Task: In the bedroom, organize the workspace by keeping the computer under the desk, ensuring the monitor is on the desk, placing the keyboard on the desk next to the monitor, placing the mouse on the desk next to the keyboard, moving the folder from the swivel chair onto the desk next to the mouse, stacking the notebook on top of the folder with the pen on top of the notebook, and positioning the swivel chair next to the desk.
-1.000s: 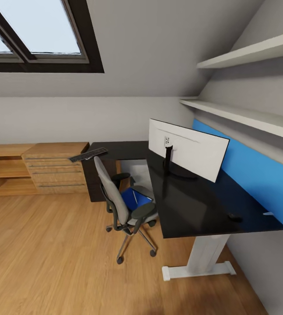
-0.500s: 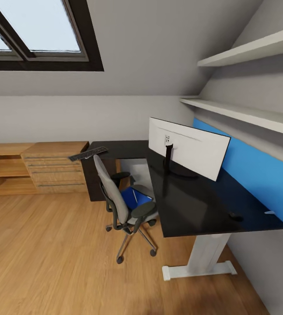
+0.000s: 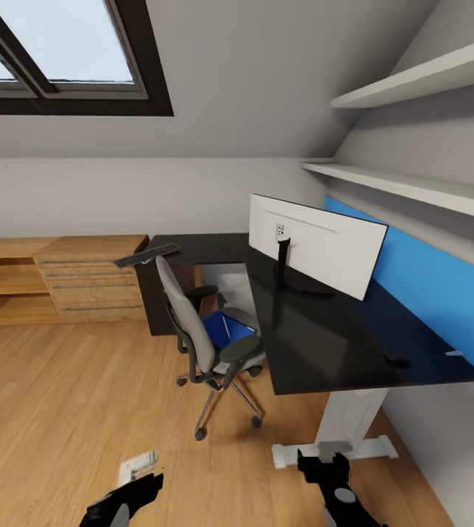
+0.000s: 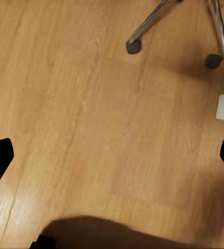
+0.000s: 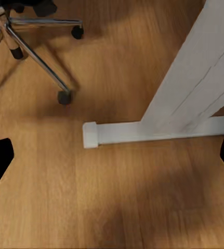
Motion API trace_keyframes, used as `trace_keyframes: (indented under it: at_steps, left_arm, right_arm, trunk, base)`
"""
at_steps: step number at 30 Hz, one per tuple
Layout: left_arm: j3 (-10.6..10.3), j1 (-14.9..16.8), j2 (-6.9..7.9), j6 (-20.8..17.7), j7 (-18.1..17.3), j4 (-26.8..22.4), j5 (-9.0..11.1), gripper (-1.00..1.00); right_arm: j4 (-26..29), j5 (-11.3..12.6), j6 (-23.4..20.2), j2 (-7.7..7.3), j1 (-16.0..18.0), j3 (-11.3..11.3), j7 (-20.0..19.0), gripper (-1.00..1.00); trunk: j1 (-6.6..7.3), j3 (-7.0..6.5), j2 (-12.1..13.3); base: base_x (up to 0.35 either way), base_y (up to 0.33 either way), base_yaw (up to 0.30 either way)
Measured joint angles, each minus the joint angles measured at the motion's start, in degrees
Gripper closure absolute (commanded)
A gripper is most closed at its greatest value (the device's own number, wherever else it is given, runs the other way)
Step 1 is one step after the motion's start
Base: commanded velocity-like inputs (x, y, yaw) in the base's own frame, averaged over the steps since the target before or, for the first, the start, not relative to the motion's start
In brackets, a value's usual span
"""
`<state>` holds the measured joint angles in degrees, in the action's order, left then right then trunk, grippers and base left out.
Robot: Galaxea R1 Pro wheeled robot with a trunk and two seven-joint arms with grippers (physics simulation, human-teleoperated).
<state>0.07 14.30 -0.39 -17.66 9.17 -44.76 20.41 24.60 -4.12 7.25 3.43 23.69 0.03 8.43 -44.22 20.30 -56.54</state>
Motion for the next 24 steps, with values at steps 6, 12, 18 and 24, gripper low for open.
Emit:
trace_keyframes:
  at_steps: [6,12,18,24]
  left_arm:
    - [0.0,7.1,0.05,-2.9,-0.1,-1.2,3.1,-1.0]
    - [-0.2,9.1,-0.07,-3.7,-0.1,-8.7,3.9,-1.0]
    - [-0.2,9.4,0.39,-3.3,-0.2,-5.1,3.7,-1.0]
    - [0.0,9.5,2.1,-3.1,-0.3,-4.0,4.0,-1.0]
  right_arm:
    - [-2.1,0.8,-3.3,1.19,6.3,0.0,0.0,-1.0]
    - [-4.3,1.1,-4.3,2.12,7.8,0.0,-0.1,-1.0]
    - [-8.0,1.1,-4.2,2.71,8.0,0.0,-0.2,-1.0]
    - [-9.2,1.3,-2.3,2.91,8.1,-0.3,-0.1,-1.0]
  trunk:
    - [-1.32,1.09,-2.4]
    - [-2.64,2.17,-4.8]
    - [-3.95,3.25,-7.2]
    - [-5.27,4.33,-9.6]
  base:
    - [0.0,0.0,0.0]
    - [0.0,0.0,0.0]
    - [0.0,0.0,0.0]
    - [0.0,0.0,0.0]
